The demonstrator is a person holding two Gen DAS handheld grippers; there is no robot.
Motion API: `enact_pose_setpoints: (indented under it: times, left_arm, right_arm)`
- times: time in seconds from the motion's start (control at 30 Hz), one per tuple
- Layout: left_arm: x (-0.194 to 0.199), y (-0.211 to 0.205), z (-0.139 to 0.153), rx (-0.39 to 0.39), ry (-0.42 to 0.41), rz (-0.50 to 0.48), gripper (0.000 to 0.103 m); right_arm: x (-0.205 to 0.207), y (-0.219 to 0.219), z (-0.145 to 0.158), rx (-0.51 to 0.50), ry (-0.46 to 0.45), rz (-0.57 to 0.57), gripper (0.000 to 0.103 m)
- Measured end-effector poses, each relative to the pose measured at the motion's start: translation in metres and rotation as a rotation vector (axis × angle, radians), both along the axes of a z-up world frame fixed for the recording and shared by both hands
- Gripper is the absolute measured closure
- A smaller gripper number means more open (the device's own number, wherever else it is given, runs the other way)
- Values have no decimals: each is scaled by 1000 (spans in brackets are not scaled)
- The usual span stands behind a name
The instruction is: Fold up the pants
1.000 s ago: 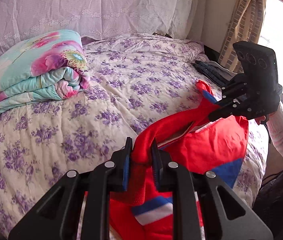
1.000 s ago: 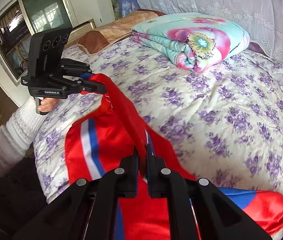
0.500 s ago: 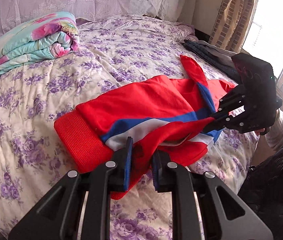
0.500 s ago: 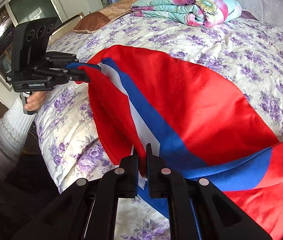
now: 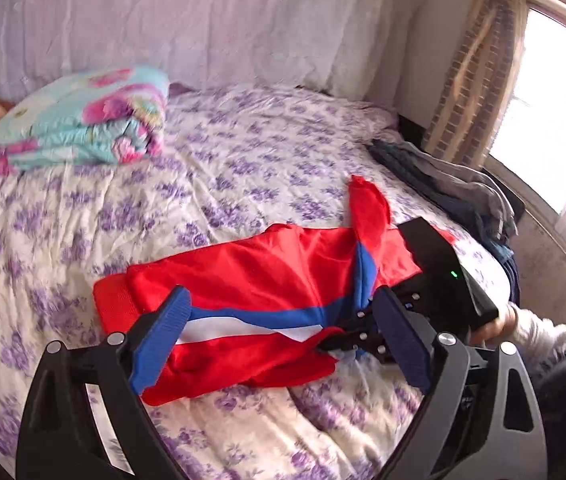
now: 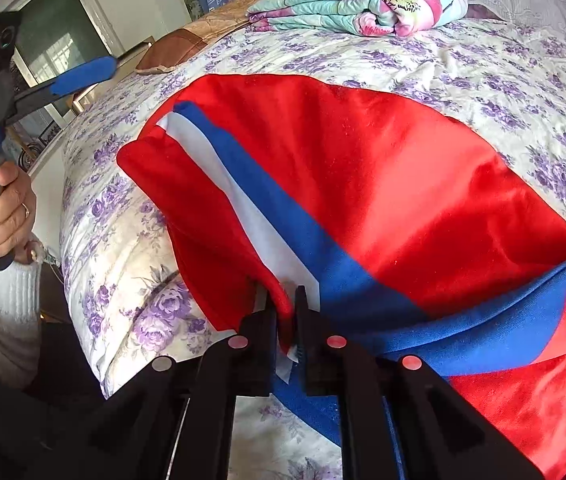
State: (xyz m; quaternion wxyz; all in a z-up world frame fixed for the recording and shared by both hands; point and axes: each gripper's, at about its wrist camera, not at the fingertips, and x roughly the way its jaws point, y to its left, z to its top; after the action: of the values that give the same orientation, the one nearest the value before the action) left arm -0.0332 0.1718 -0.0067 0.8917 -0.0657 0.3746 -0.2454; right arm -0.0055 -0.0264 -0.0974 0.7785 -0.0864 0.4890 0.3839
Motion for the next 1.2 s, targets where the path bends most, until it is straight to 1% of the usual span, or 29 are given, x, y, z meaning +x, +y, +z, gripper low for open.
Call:
enact_pose_setpoints:
  times: [0.03, 0.07, 0.1, 0.13, 0.17, 0.2, 0.23, 0.27, 0.3, 0.33, 0.37, 0.4, 0.43, 0.53, 0.57, 0.6, 0.63, 0.67, 0.7, 0.73, 0.77, 0.8, 0.83, 0.9, 0.93, 0.97, 1.03, 1.13, 1.2]
  left_arm:
    - [16, -11, -12, -8, 93, 43, 16]
    - [28, -19, -25, -5, 165, 81, 23]
    - [36, -28, -39, 15, 221, 101, 48]
    - [41, -38, -54, 48, 273, 106, 69]
    - [45, -44, -70, 72, 329, 122, 77]
    - [46, -46, -84, 91, 362, 157, 90]
    - [43, -46, -92, 109, 362, 193, 95]
    - [40, -46, -96, 112, 342, 212, 97]
    - [36, -44, -97, 109, 328, 219, 98]
    - [34, -42, -98, 99, 329, 223, 98]
    - [34, -39, -98, 83, 335, 229, 99]
    - [34, -37, -99, 68, 341, 232, 99]
    - [35, -35, -100, 59, 344, 231, 100]
    - [35, -35, -101, 64, 337, 225, 100]
    - [34, -37, -102, 74, 327, 224, 100]
    - [34, -38, -102, 81, 317, 221, 100]
    - [33, -39, -101, 90, 308, 217, 100]
    - [32, -39, -102, 95, 301, 215, 100]
    - [32, -38, -102, 95, 296, 213, 100]
    - [32, -39, -102, 96, 291, 211, 100]
    - [31, -40, -102, 103, 283, 207, 100]
    - [30, -41, -102, 107, 275, 206, 100]
    - [30, -41, -102, 110, 267, 207, 100]
    - [29, -43, -102, 122, 249, 206, 100]
    - [28, -43, -102, 125, 243, 207, 100]
    - [28, -43, -103, 123, 240, 207, 100]
    - [28, -41, -104, 112, 239, 202, 100]
    - [29, -38, -104, 94, 243, 193, 100]
    - [29, -38, -105, 91, 244, 190, 100]
  right_arm:
    - [-3, 0, 1, -6, -8, 3, 90]
    - [-7, -1, 3, -12, -13, 9, 89]
    - [-12, -2, 6, -16, -12, 14, 86]
    - [-15, -4, 9, -17, -2, 21, 78]
    - [-18, -7, 12, -9, 27, 31, 73]
    - [-20, -11, 16, 8, 62, 40, 70]
    - [-21, -15, 21, 27, 91, 43, 71]
    - [-20, -19, 26, 40, 97, 32, 71]
    - [-18, -22, 32, 49, 82, 12, 78]
    - [-15, -24, 37, 51, 52, -11, 96]
    - [-11, -24, 38, 41, 26, -28, 102]
    - [-5, -21, 36, 30, 24, -39, 102]
    - [0, -18, 30, 23, 46, -43, 102]
    - [9, -2, -5, -64, 138, -29, 103]
    - [11, -2, -6, -54, 142, -36, 103]
    - [16, -5, -3, -51, 184, -44, 103]
    - [26, -10, 2, -50, 239, -65, 101]
    - [38, -20, 13, -43, 260, -103, 100]
    - [51, -33, 30, -35, 236, -149, 100]
    - [69, -49, 49, -44, 192, -210, 97]
    - [88, -65, 64, -75, 158, -277, 92]
    - [110, -84, 76, -121, 130, -359, 73]
    - [135, -105, 85, -177, 105, -458, 57]
    - [187, -149, 86, -308, 93, -627, 56]
    - [207, -171, 81, -359, 116, -702, 56]
    - [225, -193, 74, -379, 164, -766, 57]
    - [245, -221, 55, -381, 255, -828, 67]
    - [266, -232, 35, -402, 320, -871, 68]
    - [272, -237, 16, -432, 383, -906, 68]
